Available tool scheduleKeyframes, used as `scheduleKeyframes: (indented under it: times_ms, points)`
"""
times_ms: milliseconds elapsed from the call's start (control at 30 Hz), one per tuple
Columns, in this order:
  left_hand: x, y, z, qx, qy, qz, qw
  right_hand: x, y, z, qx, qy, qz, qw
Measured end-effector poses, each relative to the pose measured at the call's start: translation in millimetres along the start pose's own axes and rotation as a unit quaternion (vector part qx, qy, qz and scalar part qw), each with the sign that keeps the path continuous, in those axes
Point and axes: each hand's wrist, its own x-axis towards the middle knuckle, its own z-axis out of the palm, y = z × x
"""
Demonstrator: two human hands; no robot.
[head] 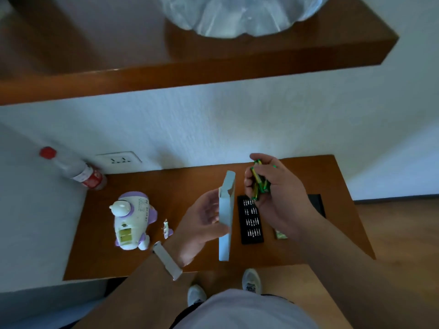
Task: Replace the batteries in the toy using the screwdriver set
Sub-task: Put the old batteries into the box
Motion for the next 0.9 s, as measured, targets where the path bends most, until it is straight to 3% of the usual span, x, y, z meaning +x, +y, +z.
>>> scheduleKeyframes:
  times_ms: [167, 333, 600, 733, 900]
  points:
    - [-16, 14, -9, -0.057, -0.052, -0.005, 0.997, -21, -4, 39, -0.034, -0.047, -0.062, 0.996]
    - [-29, 18, -11, -0.032, -0.058, 0.001, 0.998, -32, 7, 61, -0.130, -0.024, -0.119, 0.984]
    - [-40, 20, 14, 0.027, 0.026, 0.030, 0.999, -38, 30, 68, -0.268, 0.016, -0.136, 0.954]
    - [-37, 23, 30, 0.037, 0.003, 0.024, 0.999, -36, 34, 73, -0.213, 0.055, -0.129, 0.967]
    - [-35, 30, 26, -0.043, -0.018, 0.077, 0.996, -37, 27, 84, -0.069, 0.014, -0.116, 0.991]
